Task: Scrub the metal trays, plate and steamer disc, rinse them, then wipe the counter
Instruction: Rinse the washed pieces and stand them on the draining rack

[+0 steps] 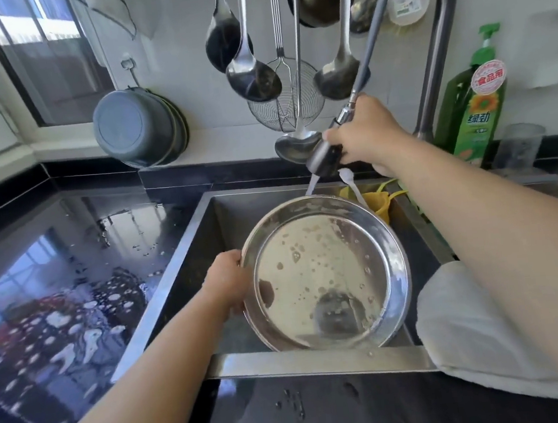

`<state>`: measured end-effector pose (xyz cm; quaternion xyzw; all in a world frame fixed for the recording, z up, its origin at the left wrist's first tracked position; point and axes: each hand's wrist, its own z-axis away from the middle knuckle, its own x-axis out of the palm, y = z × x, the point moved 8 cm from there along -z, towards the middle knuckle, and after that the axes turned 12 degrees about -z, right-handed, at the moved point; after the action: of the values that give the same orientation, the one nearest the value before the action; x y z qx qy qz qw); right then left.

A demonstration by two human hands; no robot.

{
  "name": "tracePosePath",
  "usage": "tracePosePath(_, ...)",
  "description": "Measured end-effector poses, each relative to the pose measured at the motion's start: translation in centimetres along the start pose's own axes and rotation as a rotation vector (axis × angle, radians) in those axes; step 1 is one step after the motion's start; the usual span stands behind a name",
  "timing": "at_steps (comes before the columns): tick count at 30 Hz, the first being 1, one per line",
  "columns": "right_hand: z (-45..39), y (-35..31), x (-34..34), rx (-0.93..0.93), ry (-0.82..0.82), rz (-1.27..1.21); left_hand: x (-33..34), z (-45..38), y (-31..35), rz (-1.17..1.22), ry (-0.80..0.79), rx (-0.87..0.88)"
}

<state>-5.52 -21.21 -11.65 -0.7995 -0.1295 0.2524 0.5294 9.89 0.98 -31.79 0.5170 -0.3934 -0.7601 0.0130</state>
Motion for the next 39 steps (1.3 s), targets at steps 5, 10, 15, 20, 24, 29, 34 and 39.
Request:
tracePosePath(5,0.2,0.2,-1.5,0.018,0.041,0.186,0.1,0.1,-1.1,0.089,-0.044,-0.057)
tracePosePath(10,0.4,0.3,-2.9,0.009,0.099,0.370,0.2,1.4,-1.2,0.205,-0.102,-0.114)
tracePosePath(15,0.2,0.2,-1.1,0.016,0.122,0.205,0.5,1.9,-0.7,0.286,-0.138,-0.143)
tracePosePath(20,-0.2,0.1,1.1,0.045,0.062,-0.039,0.5,1.6,-0.5,0.271,-0.137,-0.106)
tracePosePath(24,0.2,0.1,2.5,0.095,-0.047,-0.254,0.2,1.7,-0.4,0.253,-0.126,-0.090)
tracePosePath(29,1.5,-0.9,3.0,0.119,-0.181,-0.363,-0.1,1.5,-0.1,0.261,-0.083,-0.057)
tracePosePath(34,2.6,-1.5,2.9,0.141,-0.307,-0.437,-0.4,1.5,0.2,0.290,-0.064,-0.037)
tracePosePath(39,2.0,-0.9,2.5,0.123,-0.218,-0.399,-0.4,1.9,0.6,0.317,-0.095,-0.043)
